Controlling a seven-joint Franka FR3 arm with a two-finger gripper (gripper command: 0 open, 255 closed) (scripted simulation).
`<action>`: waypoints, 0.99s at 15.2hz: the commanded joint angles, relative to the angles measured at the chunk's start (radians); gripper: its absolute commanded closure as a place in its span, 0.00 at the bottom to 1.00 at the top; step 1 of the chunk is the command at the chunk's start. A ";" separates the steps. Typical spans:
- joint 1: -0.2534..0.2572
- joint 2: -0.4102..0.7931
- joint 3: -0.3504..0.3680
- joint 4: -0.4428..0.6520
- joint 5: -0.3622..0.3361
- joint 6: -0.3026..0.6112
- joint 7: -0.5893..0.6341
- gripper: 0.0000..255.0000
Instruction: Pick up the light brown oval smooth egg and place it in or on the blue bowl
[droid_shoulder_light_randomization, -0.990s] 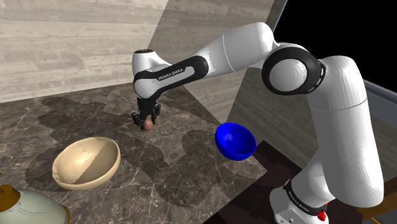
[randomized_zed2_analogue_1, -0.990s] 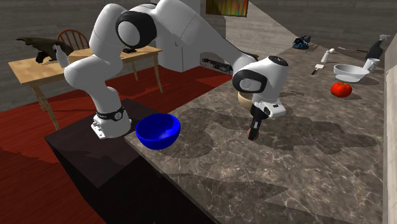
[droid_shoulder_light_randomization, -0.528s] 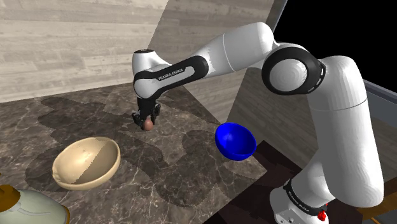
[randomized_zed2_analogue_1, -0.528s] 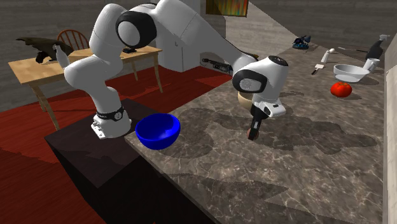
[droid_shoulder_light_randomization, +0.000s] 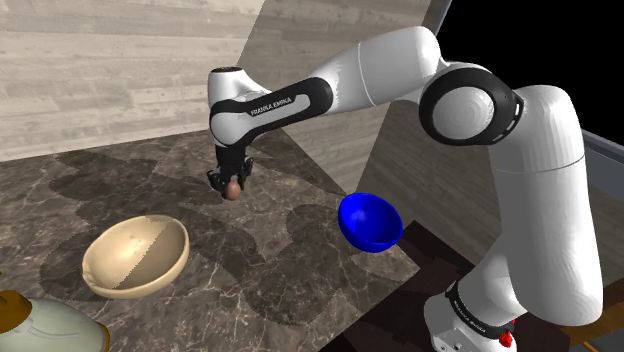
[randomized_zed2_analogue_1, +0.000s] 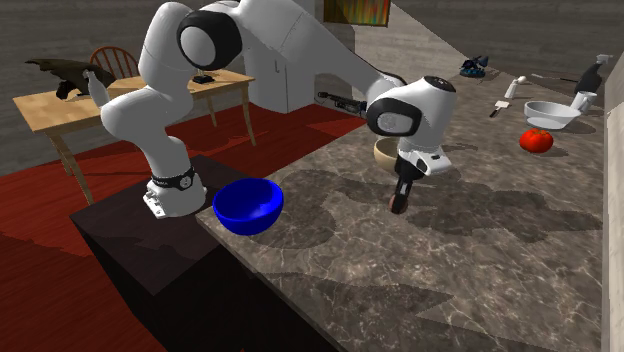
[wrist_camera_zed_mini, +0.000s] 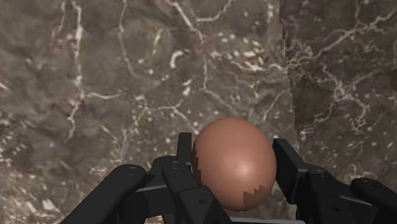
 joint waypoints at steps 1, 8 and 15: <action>0.001 -0.013 0.002 0.012 0.002 -0.025 0.002 1.00; -0.002 -0.056 0.007 0.038 0.008 -0.094 0.003 1.00; -0.003 -0.092 0.010 0.078 0.013 -0.169 0.004 1.00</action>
